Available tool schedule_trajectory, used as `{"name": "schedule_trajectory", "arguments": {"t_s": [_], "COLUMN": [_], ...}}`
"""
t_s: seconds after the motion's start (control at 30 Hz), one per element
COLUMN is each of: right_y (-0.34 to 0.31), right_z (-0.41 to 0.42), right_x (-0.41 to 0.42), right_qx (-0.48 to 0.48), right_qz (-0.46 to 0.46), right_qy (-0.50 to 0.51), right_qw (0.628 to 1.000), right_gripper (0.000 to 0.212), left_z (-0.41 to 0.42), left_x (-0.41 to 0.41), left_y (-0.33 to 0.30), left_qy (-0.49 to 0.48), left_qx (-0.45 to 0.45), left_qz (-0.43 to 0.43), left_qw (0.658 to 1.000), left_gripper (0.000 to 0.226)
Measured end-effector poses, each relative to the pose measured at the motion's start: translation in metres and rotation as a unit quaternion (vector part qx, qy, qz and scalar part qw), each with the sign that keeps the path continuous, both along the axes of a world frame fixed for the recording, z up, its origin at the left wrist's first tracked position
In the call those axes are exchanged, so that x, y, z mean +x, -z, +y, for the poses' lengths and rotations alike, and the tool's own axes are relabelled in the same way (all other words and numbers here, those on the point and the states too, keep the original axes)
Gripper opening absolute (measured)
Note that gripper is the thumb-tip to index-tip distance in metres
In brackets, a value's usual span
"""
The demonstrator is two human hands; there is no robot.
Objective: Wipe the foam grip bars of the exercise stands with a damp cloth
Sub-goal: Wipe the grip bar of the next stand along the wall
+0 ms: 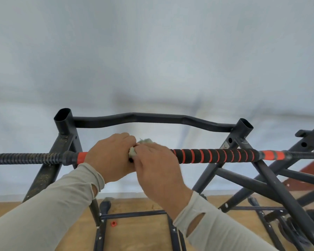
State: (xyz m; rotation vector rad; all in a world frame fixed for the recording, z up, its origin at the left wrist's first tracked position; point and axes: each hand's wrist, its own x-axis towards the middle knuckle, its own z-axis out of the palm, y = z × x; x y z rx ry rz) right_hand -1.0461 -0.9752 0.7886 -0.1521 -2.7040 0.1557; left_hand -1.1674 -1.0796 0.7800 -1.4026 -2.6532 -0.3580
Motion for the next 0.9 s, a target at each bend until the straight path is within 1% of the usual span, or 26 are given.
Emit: {"name": "schedule_trajectory", "arguments": {"t_s": [0.03,0.07,0.13,0.17,0.2,0.23,0.33,0.37,0.4,0.47,0.53,0.6,0.63,0.73,0.77,0.8,0.87,0.9], "right_y": [0.001,0.0,-0.011,-0.02,-0.031,-0.042,-0.067,-0.067,-0.065,-0.054,-0.034,-0.016,-0.01,-0.003,-0.006,-0.007,-0.01,-0.012], "right_z": [0.006,0.017,0.045,0.059,0.072,0.084,0.109,0.113,0.11,0.091,0.069,0.05,0.039,0.016,0.017,0.025,0.046,0.055], "right_x": [0.002,0.008,0.023,0.031,0.038,0.045,0.058,0.06,0.061,0.059,0.048,0.028,0.018,0.004,0.006,0.011,0.024,0.029], "right_qx": [0.009,0.038,0.078,0.099,0.129,0.142,0.213,0.238,0.232,0.157,0.117,0.077,0.077,0.056,0.053,0.052,0.05,0.061], "right_qz": [0.008,0.005,-0.032,-0.082,-0.152,-0.199,-0.269,-0.255,-0.211,-0.123,-0.109,-0.071,-0.057,-0.059,-0.062,-0.053,-0.04,-0.053], "right_qy": [-0.019,-0.022,-0.001,0.024,0.062,0.094,0.156,0.165,0.169,0.173,0.185,0.162,0.134,0.018,-0.007,-0.026,-0.038,-0.024], "right_qw": [1.0,0.999,0.996,0.991,0.978,0.965,0.926,0.922,0.934,0.965,0.97,0.981,0.986,0.997,0.997,0.997,0.997,0.996], "right_gripper": [0.014,0.017,0.023,0.023,0.022,0.021,0.02,0.018,0.017,0.015,0.006,0.014,0.014,0.012,0.01,0.008,0.019,0.023], "left_z": [0.0,0.0,0.001,0.001,0.001,0.001,0.0,0.0,0.001,0.001,0.002,0.002,0.002,0.002,0.002,0.002,0.001,0.0], "left_x": [-0.001,-0.001,-0.002,-0.001,-0.001,-0.001,-0.001,-0.001,-0.001,-0.001,-0.001,-0.001,-0.001,0.001,0.001,0.001,0.0,0.0], "left_y": [0.0,-0.001,-0.002,-0.002,-0.002,-0.002,-0.002,-0.002,-0.001,-0.001,-0.001,-0.001,-0.001,-0.001,-0.001,-0.001,-0.002,-0.002], "left_qy": [0.003,0.003,-0.004,-0.006,-0.008,-0.008,-0.008,-0.008,-0.008,-0.008,-0.009,-0.013,-0.014,-0.011,-0.01,-0.009,-0.012,-0.014], "left_qx": [0.0,0.0,-0.008,-0.011,-0.013,-0.014,-0.016,-0.015,-0.016,-0.017,-0.016,-0.012,-0.01,-0.004,-0.002,-0.003,-0.012,-0.016], "left_qz": [-0.006,-0.015,-0.027,-0.027,-0.026,-0.025,-0.025,-0.024,-0.023,-0.024,-0.023,-0.021,-0.019,-0.013,-0.013,-0.016,-0.023,-0.023], "left_qw": [1.0,1.0,1.0,1.0,1.0,1.0,1.0,1.0,1.0,1.0,1.0,1.0,1.0,1.0,1.0,1.0,1.0,0.999], "left_gripper": [0.045,0.052,0.061,0.062,0.063,0.063,0.065,0.065,0.065,0.065,0.064,0.064,0.063,0.055,0.056,0.058,0.064,0.066]}}
